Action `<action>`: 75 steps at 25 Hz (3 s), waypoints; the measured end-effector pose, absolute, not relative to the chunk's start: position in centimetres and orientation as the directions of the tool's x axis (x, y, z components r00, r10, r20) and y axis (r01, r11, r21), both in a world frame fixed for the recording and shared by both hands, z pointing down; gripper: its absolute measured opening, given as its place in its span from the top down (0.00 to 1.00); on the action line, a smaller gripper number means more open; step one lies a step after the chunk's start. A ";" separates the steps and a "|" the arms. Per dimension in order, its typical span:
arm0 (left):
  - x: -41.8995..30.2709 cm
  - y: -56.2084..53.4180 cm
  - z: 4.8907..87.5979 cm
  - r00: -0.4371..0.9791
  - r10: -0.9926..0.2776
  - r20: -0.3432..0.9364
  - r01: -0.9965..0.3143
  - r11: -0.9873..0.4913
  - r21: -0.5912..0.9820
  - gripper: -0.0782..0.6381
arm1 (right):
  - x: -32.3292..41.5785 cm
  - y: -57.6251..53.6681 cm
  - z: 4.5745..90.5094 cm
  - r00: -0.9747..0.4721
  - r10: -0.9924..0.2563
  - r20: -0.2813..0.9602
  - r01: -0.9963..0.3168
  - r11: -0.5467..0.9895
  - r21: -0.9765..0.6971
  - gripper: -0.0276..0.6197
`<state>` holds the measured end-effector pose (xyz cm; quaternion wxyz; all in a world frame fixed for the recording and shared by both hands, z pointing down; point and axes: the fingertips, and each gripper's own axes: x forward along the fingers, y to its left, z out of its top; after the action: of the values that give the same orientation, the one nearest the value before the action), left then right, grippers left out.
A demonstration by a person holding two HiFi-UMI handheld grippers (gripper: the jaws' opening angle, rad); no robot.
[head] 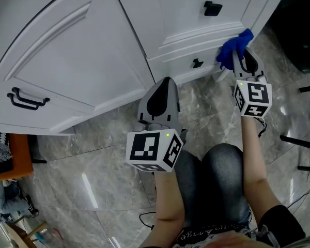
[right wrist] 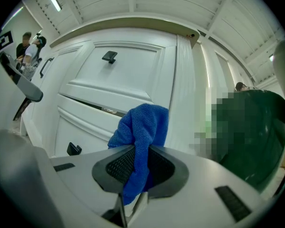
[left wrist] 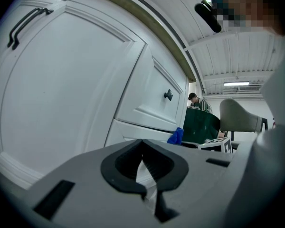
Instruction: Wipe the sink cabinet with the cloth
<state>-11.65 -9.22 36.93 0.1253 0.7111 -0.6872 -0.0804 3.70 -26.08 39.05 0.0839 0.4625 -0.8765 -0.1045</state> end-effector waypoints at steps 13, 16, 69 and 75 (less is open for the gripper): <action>-12.0 -8.9 36.7 0.021 -0.998 0.054 -0.958 -0.004 0.288 0.88 | 3.5 -25.0 38.7 -0.585 -0.808 0.064 -0.788 0.586 0.191 0.83; -13.3 -8.4 36.6 -0.026 -0.998 0.059 -0.960 0.041 0.276 0.88 | 2.1 -22.7 37.4 -0.646 -0.763 0.032 -0.754 0.644 0.131 0.83; -15.5 -7.0 36.7 -0.100 -0.991 0.084 -0.975 0.115 0.189 0.88 | -12.5 -14.0 43.2 -0.883 -0.435 0.174 -0.400 0.894 0.204 0.83; -15.7 -7.0 36.7 -0.102 -0.991 0.081 -0.974 0.116 0.192 0.88 | -11.9 -14.7 43.3 -0.872 -0.457 0.175 -0.423 0.884 0.200 0.83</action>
<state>-15.66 -6.95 36.67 0.0948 0.6633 -0.7410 -0.0450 -11.88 -14.65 43.26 0.1091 0.2282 -0.9643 -0.0780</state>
